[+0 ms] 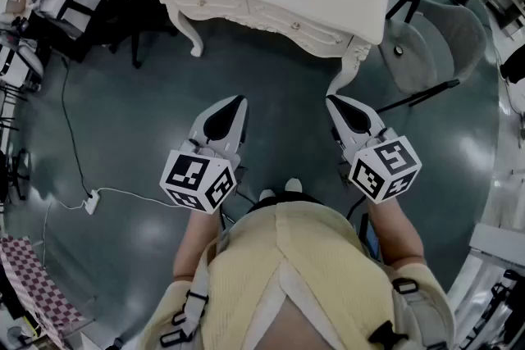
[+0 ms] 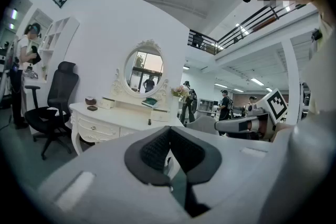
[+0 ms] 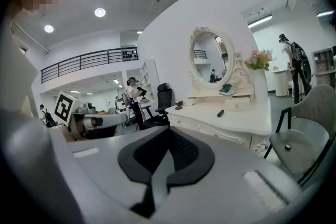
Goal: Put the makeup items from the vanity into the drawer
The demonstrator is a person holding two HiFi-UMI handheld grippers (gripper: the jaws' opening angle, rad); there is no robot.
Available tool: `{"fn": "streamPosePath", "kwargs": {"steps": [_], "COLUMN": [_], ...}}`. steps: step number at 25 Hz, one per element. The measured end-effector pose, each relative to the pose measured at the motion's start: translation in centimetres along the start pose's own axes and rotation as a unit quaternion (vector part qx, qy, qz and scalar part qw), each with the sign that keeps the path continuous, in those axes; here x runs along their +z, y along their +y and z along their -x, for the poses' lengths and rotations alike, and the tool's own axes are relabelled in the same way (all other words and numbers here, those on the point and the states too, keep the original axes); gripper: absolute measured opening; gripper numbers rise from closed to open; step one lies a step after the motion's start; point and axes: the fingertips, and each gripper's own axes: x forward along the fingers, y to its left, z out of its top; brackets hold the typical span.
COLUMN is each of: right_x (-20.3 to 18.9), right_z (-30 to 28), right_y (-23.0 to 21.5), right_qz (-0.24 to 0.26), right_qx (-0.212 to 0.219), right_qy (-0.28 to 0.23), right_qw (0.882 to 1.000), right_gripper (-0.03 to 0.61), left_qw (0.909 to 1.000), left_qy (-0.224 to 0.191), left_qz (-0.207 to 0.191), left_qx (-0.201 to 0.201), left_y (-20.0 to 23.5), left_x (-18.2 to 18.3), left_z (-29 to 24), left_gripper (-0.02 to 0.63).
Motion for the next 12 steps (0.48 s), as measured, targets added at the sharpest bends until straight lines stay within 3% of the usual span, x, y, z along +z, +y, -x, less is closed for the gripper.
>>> {"fn": "streamPosePath", "kwargs": {"steps": [12], "right_x": [-0.6], "right_z": [0.0], "right_y": [-2.2], "right_qz": [-0.025], "right_qx": [0.027], "right_qy": [-0.005], "right_qw": [0.999], "right_gripper": [0.003], "left_qw": [0.9973], "left_qy": [-0.010], "left_qz": [0.058], "left_qx": [-0.044], "left_y": [-1.6], "left_x": [-1.3], "left_z": [-2.1], "left_gripper": [-0.011]}}
